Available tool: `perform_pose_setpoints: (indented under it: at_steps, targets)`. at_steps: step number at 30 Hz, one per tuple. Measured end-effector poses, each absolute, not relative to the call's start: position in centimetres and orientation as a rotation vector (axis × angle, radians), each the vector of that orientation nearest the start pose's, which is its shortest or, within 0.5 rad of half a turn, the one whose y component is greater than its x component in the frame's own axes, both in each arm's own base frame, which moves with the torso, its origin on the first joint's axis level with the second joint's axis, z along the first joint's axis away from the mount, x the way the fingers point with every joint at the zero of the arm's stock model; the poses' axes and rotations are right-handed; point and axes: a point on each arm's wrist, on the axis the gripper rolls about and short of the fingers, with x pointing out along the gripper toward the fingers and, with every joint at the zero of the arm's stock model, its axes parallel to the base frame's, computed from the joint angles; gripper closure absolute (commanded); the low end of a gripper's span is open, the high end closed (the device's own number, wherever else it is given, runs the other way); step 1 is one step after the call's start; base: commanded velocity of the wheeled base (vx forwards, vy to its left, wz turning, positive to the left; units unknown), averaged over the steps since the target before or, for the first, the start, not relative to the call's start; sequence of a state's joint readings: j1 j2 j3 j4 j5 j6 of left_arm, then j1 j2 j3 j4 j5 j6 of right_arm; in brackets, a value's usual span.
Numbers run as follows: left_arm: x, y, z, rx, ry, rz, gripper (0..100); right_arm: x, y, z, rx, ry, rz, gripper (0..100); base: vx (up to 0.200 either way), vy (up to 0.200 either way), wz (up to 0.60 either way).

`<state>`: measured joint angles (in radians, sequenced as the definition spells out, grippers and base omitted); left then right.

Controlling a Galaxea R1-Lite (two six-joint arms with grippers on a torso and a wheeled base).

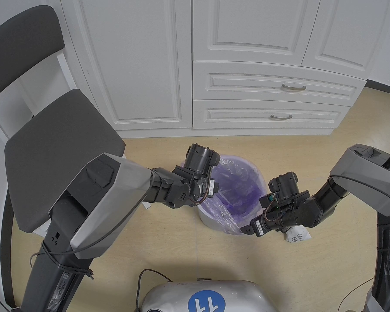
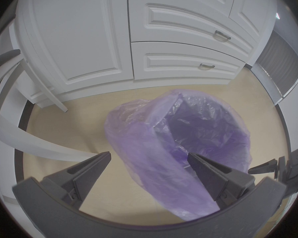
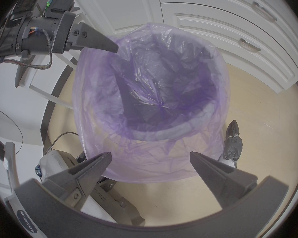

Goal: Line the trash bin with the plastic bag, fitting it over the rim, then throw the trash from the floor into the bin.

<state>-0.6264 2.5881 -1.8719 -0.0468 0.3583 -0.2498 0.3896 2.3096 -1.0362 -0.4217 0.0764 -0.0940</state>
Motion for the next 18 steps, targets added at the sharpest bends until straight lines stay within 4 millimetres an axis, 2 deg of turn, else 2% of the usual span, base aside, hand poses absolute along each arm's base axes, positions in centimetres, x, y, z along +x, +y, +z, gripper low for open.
perform_pose_setpoints:
  at_steps: [5,18]
  targets:
    - [42.0,-29.4,3.2,0.108,0.647,-0.163,0,36.1,15.4,-0.5,-0.228,0.841,0.486,0,0.0,0.0,0.0]
    - [40.9,-27.4,1.6,0.153,0.747,-0.067,0,36.9,15.4,-2.2,-0.228,0.873,0.462,0,0.0,0.0,0.0]
